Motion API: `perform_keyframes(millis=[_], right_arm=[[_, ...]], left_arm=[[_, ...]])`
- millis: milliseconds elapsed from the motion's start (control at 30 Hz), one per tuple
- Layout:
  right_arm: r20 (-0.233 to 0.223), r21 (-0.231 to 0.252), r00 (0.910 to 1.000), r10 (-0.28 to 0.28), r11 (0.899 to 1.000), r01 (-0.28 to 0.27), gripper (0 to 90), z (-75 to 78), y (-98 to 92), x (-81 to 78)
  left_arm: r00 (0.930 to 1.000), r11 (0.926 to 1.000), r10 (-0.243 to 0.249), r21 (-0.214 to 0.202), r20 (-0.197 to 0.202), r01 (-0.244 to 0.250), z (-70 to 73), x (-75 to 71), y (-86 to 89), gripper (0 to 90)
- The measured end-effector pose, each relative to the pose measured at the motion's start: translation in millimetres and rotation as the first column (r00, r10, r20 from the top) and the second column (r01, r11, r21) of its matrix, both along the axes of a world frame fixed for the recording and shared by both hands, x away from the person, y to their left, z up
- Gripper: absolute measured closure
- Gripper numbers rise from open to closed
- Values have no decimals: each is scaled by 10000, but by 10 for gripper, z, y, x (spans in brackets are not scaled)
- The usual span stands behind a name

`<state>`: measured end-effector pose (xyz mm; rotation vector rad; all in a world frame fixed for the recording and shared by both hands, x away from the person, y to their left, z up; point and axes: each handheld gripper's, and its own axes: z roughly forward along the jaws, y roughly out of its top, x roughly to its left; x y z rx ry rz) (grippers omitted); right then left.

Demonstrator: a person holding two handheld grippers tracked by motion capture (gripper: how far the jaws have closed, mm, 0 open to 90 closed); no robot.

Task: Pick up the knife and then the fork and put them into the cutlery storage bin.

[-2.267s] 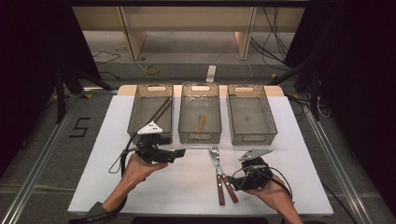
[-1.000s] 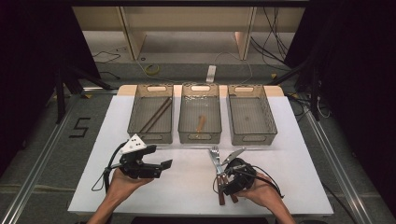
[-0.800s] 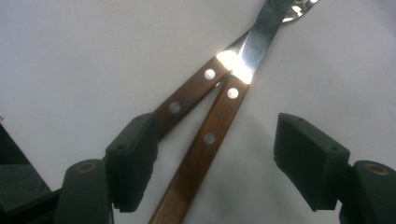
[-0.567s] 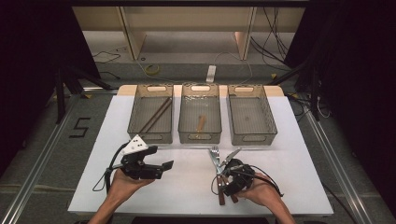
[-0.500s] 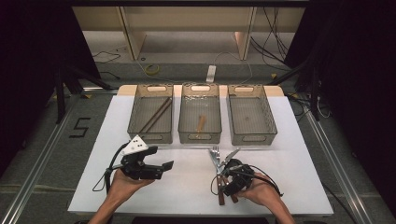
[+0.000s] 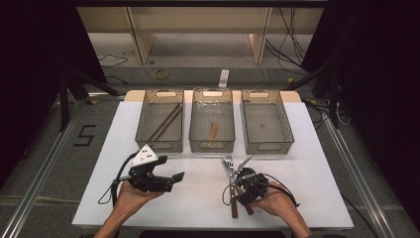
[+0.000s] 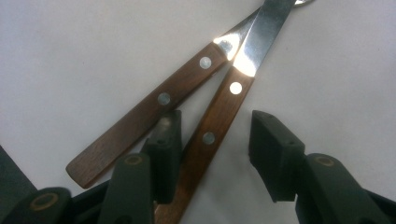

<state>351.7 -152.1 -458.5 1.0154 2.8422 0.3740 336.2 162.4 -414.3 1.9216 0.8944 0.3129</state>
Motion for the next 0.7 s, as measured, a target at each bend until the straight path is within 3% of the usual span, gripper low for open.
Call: perform_keyframes(millis=[700], right_arm=[[-155,-148,9998,143,9998,-146,718,12,4,64]], left_arm=[[10000,10000,-8,83,10,8,-5,-11,-1,154]])
